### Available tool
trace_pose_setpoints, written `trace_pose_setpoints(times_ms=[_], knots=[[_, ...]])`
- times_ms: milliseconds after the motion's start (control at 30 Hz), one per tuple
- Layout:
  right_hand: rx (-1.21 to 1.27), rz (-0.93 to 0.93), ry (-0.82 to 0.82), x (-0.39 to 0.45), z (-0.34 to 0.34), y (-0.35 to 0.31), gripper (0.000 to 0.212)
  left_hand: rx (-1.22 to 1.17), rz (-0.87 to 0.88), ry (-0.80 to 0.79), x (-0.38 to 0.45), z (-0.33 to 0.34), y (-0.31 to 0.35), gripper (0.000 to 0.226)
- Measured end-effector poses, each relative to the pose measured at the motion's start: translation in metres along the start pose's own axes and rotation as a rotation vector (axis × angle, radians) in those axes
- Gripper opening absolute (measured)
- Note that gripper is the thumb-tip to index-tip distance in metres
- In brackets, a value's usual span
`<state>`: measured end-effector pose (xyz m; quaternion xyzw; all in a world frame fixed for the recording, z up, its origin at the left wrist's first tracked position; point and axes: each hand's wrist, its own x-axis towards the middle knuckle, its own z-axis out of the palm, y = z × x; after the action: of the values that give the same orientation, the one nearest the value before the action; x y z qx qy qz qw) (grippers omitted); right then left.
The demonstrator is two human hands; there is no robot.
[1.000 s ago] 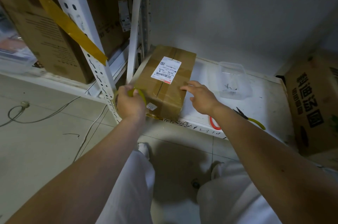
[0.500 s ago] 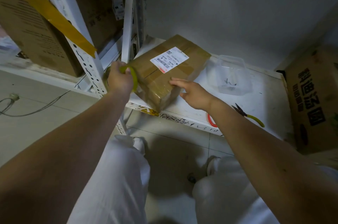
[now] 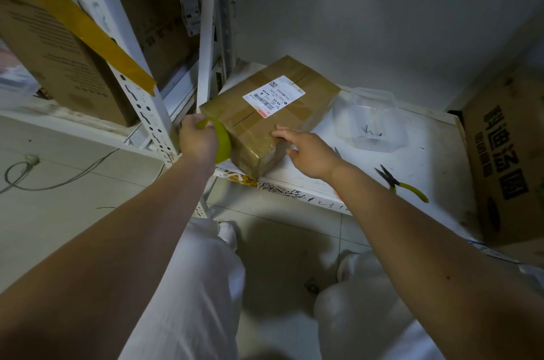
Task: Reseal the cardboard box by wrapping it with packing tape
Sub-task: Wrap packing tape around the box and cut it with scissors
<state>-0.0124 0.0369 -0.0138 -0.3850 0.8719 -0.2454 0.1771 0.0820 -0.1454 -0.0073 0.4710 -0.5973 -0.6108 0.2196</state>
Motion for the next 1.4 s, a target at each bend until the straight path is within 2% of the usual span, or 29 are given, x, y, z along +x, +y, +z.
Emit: trace_pose_setpoints(times_ms=[167,267,333,600,767,867,933,1033,1233,1333,1400], knots=[[-0.069,0.012,0.008,-0.007,-0.003,-0.011,0.054,-0.028,-0.013,-0.018,-0.003,0.000,0.002,0.021],[-0.165,0.037,0.037,-0.007,0.003,-0.026,0.078,-0.038,-0.021,-0.025,-0.005,0.002,0.002,0.023],[-0.251,0.044,0.089,-0.004,0.012,-0.033,0.081,-0.036,-0.024,-0.029,-0.009,0.004,0.000,0.022],[-0.337,0.094,0.238,-0.002,0.031,-0.041,0.059,-0.077,-0.068,-0.047,-0.015,0.001,0.000,0.018],[-0.346,0.068,0.233,-0.002,0.027,-0.044,0.055,-0.076,-0.095,-0.023,-0.017,-0.006,0.000,0.025],[-0.359,0.061,0.225,-0.007,0.018,-0.033,0.052,-0.048,-0.116,-0.006,-0.020,-0.011,-0.005,0.021],[-0.357,0.073,0.205,-0.012,0.010,-0.024,0.051,-0.032,-0.154,-0.046,-0.022,-0.012,-0.014,0.012],[-0.344,0.090,0.179,-0.018,0.002,-0.009,0.050,-0.003,-0.213,-0.140,-0.028,-0.011,-0.029,0.012],[-0.341,0.083,0.178,-0.029,-0.003,0.005,0.053,0.088,-0.265,-0.460,-0.062,-0.001,-0.031,0.021],[-0.353,0.065,0.160,-0.033,-0.005,0.009,0.054,0.154,-0.260,-0.617,-0.073,0.005,-0.029,0.014],[-0.258,0.065,0.235,-0.035,-0.004,0.013,0.045,0.171,-0.235,-0.685,-0.076,0.010,-0.030,0.014]])
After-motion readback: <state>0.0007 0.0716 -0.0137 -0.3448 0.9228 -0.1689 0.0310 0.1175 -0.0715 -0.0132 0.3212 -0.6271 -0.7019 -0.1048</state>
